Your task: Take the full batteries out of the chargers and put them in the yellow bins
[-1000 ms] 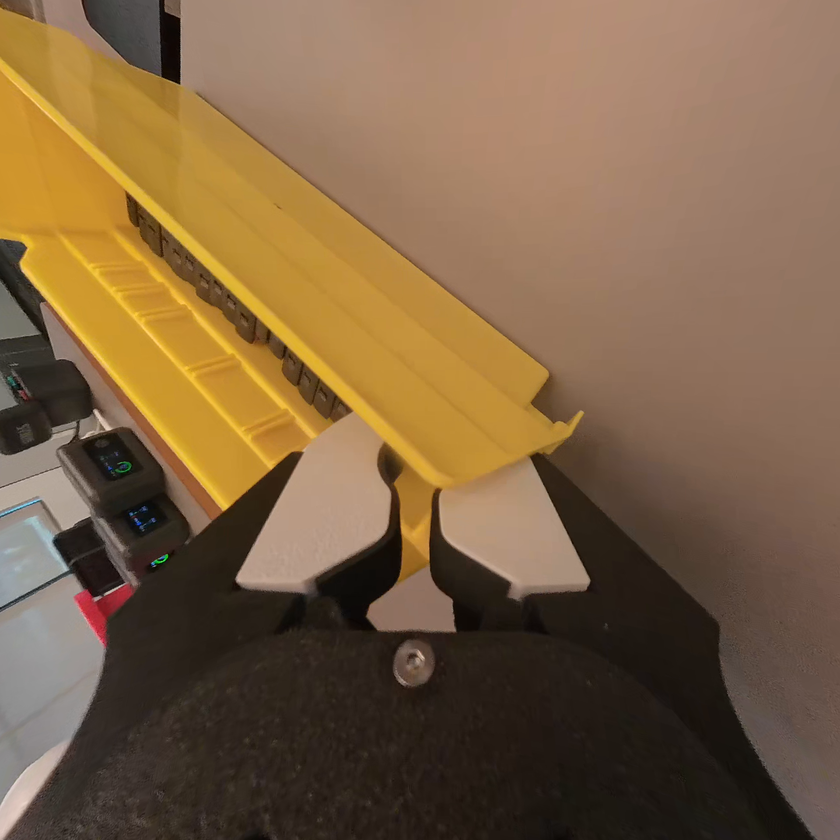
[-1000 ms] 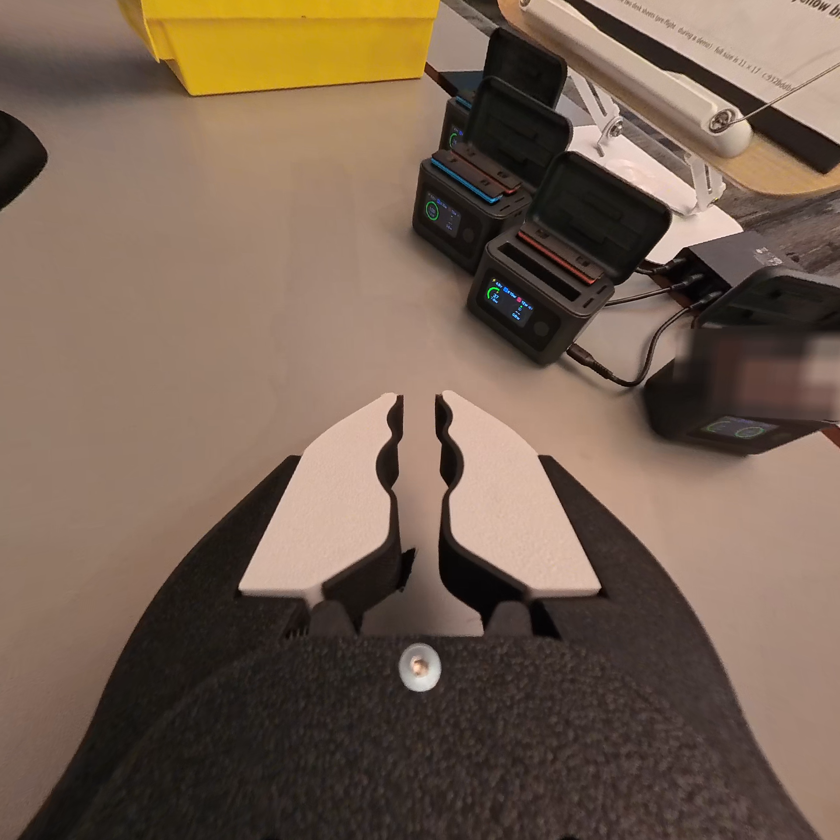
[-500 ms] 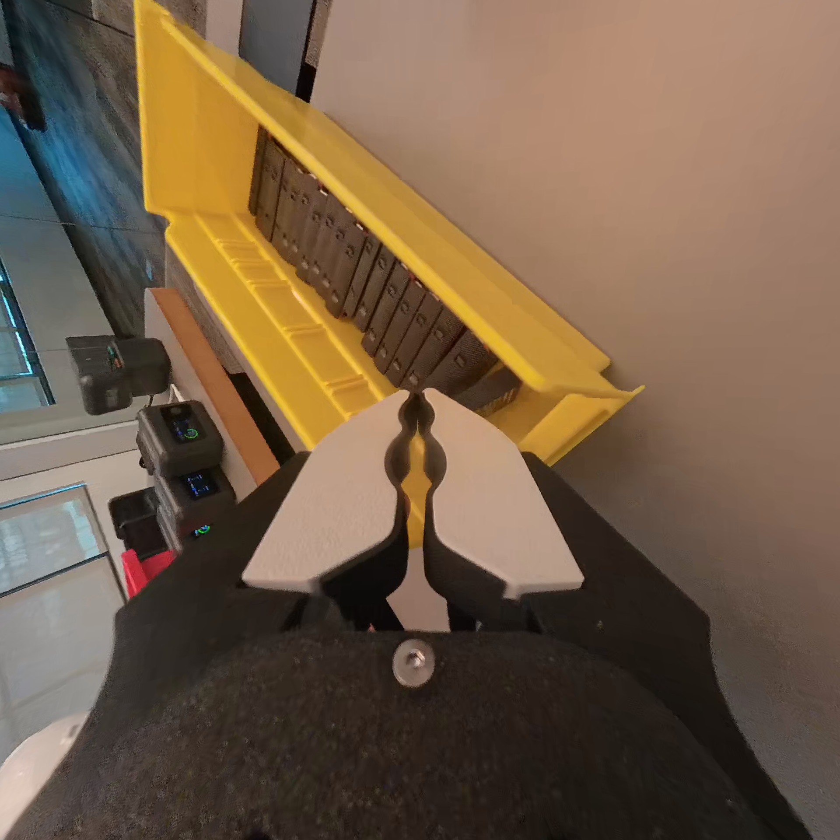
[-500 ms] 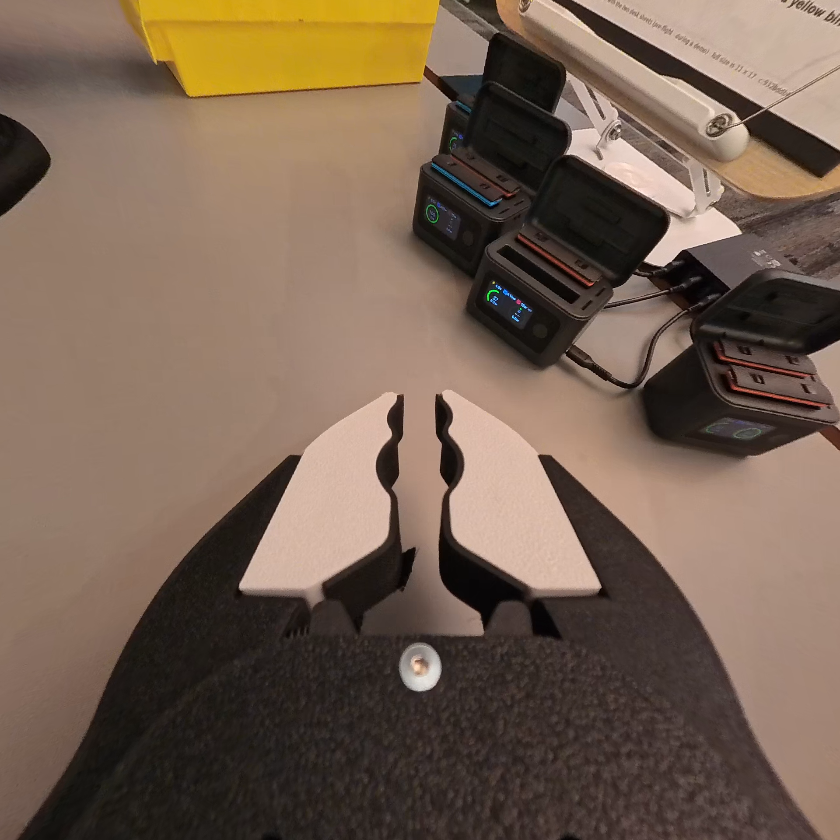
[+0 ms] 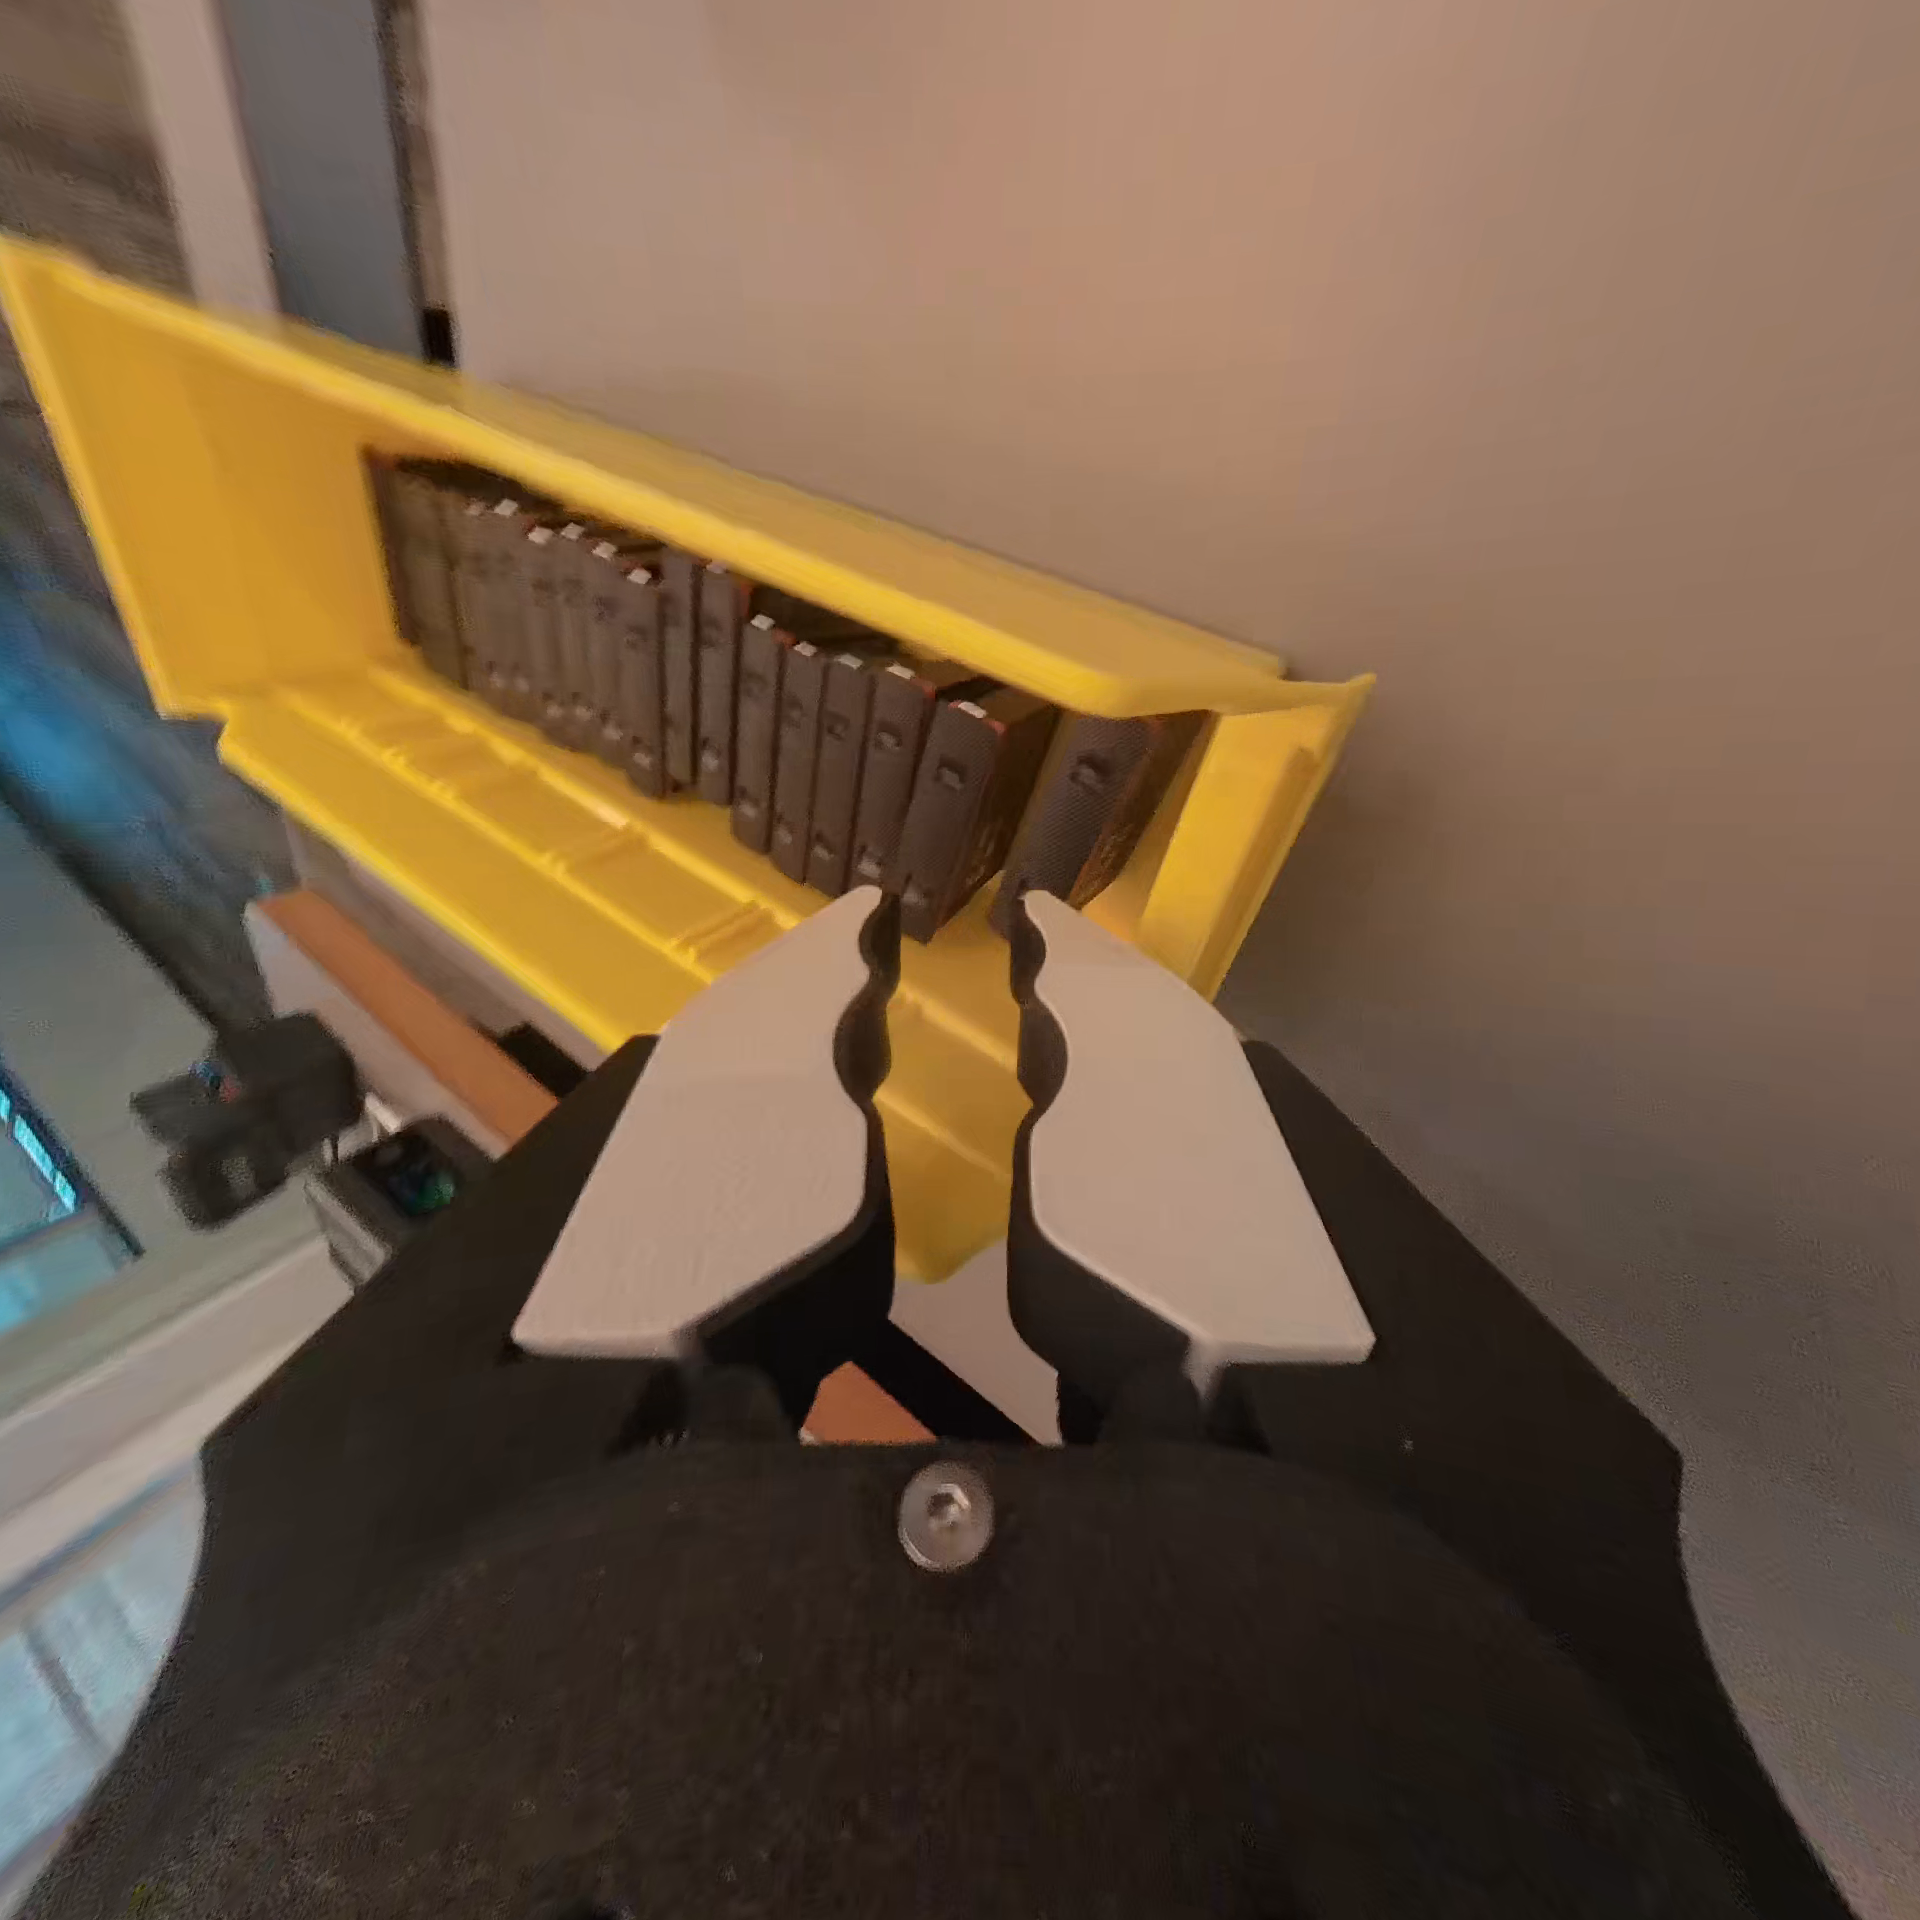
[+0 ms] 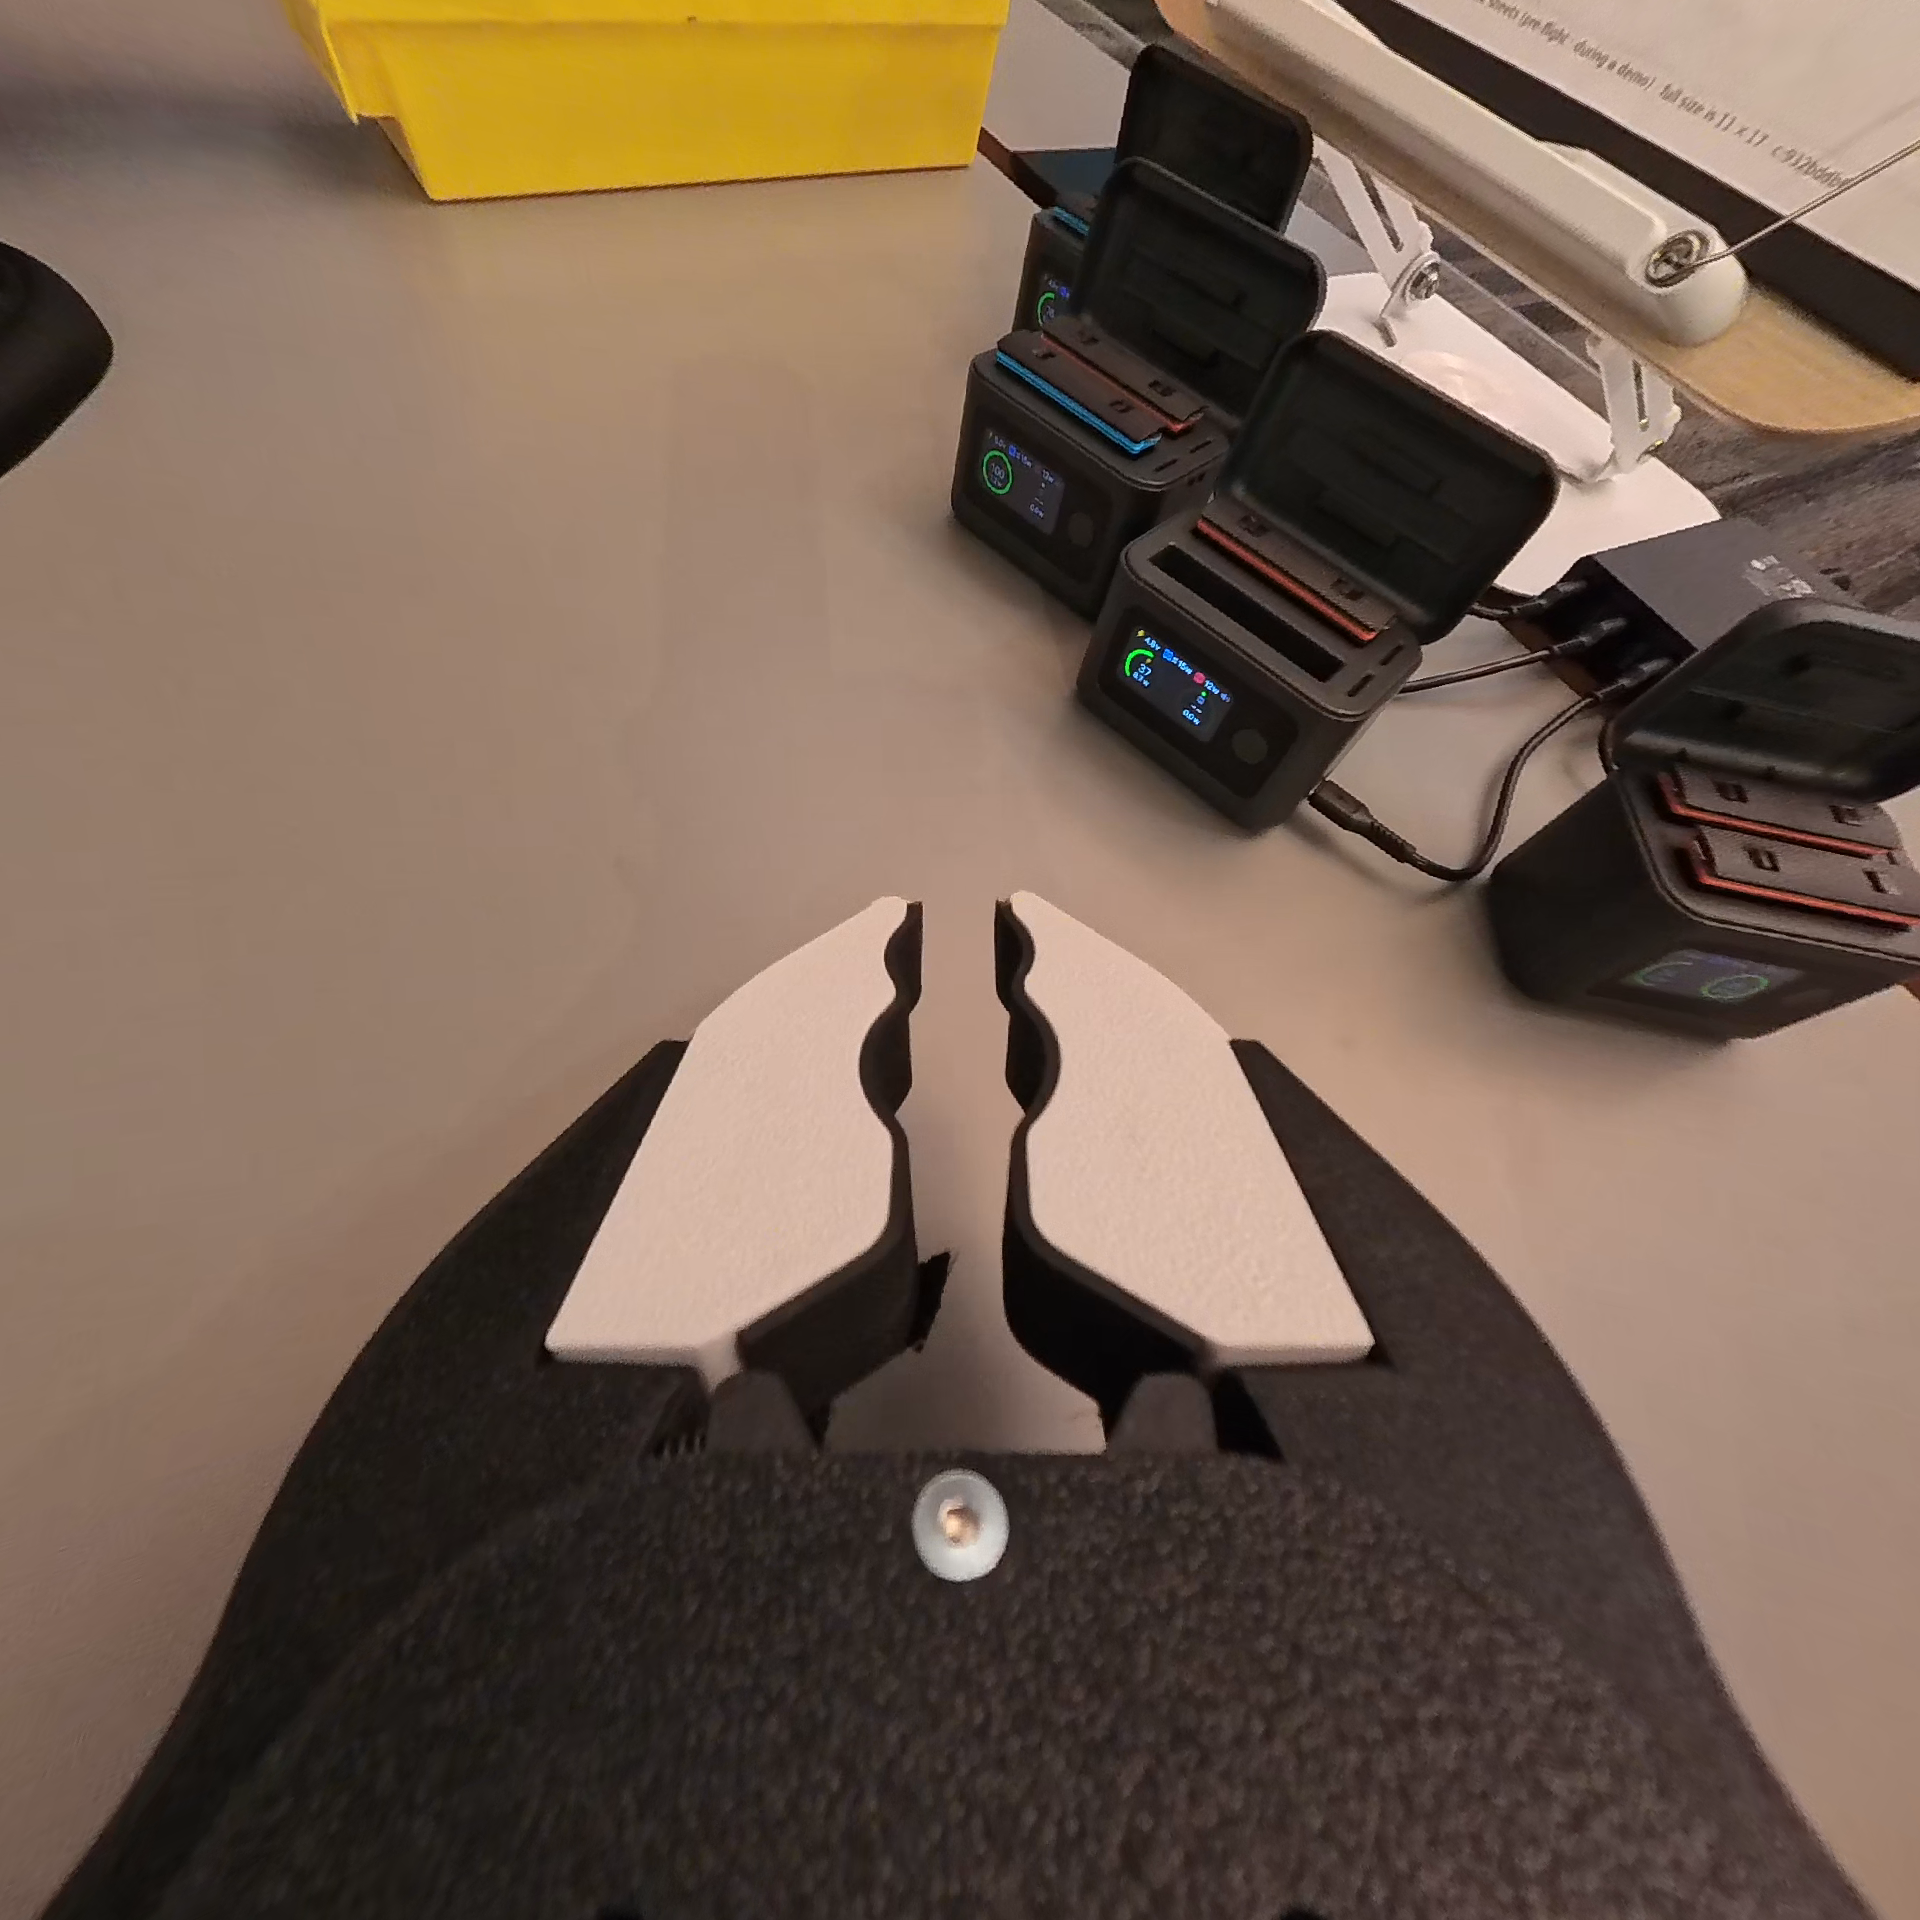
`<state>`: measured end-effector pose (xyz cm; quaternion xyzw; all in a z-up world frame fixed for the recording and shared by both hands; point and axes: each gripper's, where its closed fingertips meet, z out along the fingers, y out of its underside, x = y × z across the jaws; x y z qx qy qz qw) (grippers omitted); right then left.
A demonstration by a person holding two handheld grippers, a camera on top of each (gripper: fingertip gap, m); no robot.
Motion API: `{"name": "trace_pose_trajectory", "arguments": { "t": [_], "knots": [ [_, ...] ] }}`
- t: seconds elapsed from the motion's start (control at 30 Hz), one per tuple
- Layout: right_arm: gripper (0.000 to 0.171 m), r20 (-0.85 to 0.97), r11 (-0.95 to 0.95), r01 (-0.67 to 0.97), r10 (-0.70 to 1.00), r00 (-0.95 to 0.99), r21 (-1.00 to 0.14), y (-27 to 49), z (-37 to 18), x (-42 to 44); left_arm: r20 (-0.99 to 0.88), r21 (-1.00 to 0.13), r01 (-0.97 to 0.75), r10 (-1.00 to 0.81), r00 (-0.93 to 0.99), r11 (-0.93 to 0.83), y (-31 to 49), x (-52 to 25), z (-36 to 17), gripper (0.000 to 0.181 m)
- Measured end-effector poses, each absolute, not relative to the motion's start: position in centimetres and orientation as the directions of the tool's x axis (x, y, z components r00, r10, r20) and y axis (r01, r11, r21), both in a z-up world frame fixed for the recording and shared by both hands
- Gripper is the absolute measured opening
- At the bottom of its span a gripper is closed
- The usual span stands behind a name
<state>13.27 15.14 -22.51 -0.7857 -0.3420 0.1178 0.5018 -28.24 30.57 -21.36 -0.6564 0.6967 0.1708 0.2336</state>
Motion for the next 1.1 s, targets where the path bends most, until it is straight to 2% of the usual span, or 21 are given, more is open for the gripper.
{"name": "trace_pose_trajectory", "arguments": {
  "t": [0.23,0.47,0.8,0.97,1.03,1.1],
  "knots": [
    [0.013,0.152,-0.273,0.419,0.654,0.741,-0.866,15.2,-22.8,13.4,-0.359,0.006,-0.975,-0.909,-0.211,0.224,30.3,-28.1,-23.5,0.021],
    [0.013,0.141,-0.293,0.42,0.653,0.744,-0.859,15.3,-23.4,13.6,-0.18,0.06,-0.962,-0.945,-0.274,0.267,29.9,-28.0,-23.9,0.021],
    [0.013,0.13,-0.302,0.413,0.652,0.747,-0.859,15.4,-23.6,13.8,-0.171,0.096,-0.955,-0.941,-0.293,0.28,30.3,-27.8,-24.3,0.015],
    [0.013,0.132,-0.288,0.407,0.654,0.745,-0.867,15.3,-23.2,13.5,-0.26,0.045,-0.976,-0.94,-0.219,0.215,31.4,-28.2,-19.3,0.015],
    [0.013,0.133,-0.269,0.397,0.658,0.741,-0.877,15.2,-22.6,13.1,-0.308,-0.047,-0.981,-0.937,-0.164,0.187,31.5,-27.2,-16.4,0.015],
    [0.013,0.131,-0.243,0.381,0.668,0.733,-0.892,15.0,-21.9,12.5,-0.335,-0.187,-0.964,-0.935,-0.118,0.189,30.9,-25.0,-13.6,0.015]
  ]
}}
